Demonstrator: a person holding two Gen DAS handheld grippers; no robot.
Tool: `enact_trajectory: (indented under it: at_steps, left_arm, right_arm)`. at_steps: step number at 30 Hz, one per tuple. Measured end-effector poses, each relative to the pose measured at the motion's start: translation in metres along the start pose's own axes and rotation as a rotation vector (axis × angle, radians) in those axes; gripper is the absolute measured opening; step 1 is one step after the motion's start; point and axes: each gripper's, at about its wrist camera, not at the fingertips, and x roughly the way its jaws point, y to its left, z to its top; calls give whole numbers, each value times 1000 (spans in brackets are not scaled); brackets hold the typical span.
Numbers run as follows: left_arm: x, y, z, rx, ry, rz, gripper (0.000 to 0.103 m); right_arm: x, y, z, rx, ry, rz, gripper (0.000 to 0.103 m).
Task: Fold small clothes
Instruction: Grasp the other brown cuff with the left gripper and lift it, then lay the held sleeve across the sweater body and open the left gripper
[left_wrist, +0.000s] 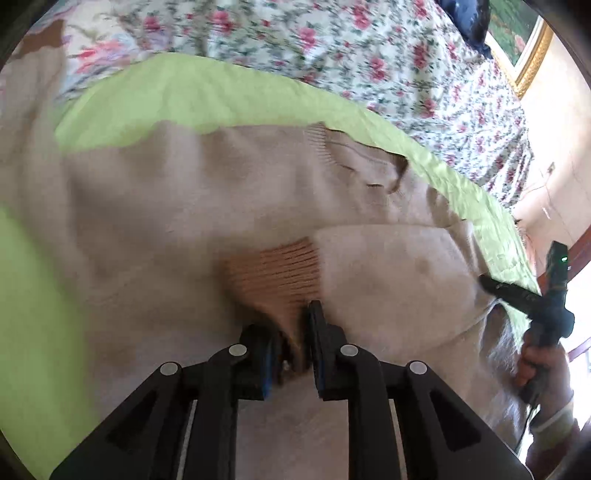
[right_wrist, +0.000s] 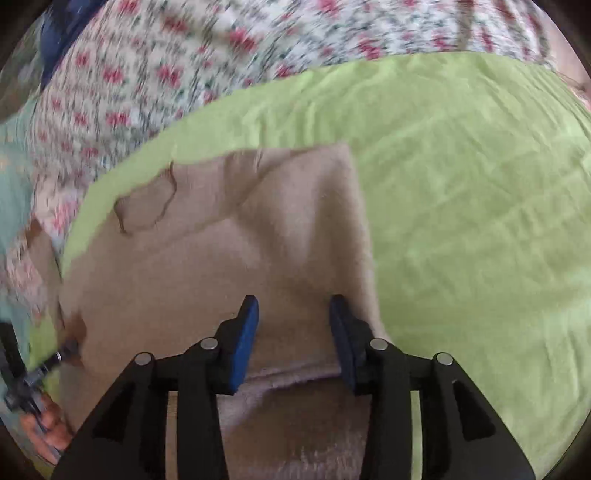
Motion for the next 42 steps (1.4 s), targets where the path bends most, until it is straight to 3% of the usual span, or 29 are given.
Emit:
enact_trajectory:
  at_steps: [4,6,11,12,16,21,23,24,25,26,28,32,38,42]
  left_arm:
    - [-34,38,-1,-47,-32,76,21]
    - [-51,58,11,-78,-71,122,32]
    - [-75,96,64,-113,-181,269,76]
    - [-75,102,77,-115,-195,303,79]
    - [-62,135,142,-132,-230,431,84]
    - [-23,177,203,-154,-185,572,84]
    - [-6,195,219,-166,-156,652,80]
    - [-1,202,223,-170,-151,661,74]
    - [1,207,224,-171,-153,661,46]
    - [3,211,224,-176,-145,631,8]
    - [-3,212,220,-197,-163,532,6]
    - [-35,178,198,-144,-263,447,5]
    - [-70,80,155,0,-323,256,6]
    - [-74,7,117,108,-311,122,6]
  right_arm:
    - [-34,17,-7,-42,-59,88,59]
    - [-40,29,-15,-70,-61,120,61]
    - [-38,60,-37,-88,-18,213,62]
    - [-37,64,-41,-92,-8,221,62]
    - [-27,75,-51,-102,45,242,62]
    - [-18,78,-54,-115,75,243,62]
    - [-15,77,-54,-114,82,246,62]
    - [-14,77,-54,-112,82,244,62]
    - [-13,76,-54,-112,82,238,62]
    - [-12,76,-54,-112,81,232,62]
    - [-13,76,-53,-110,74,239,62]
    - [-20,79,-53,-109,54,260,62]
    - [-32,74,-58,-81,34,286,62]
    - [-40,64,-63,-55,26,276,62]
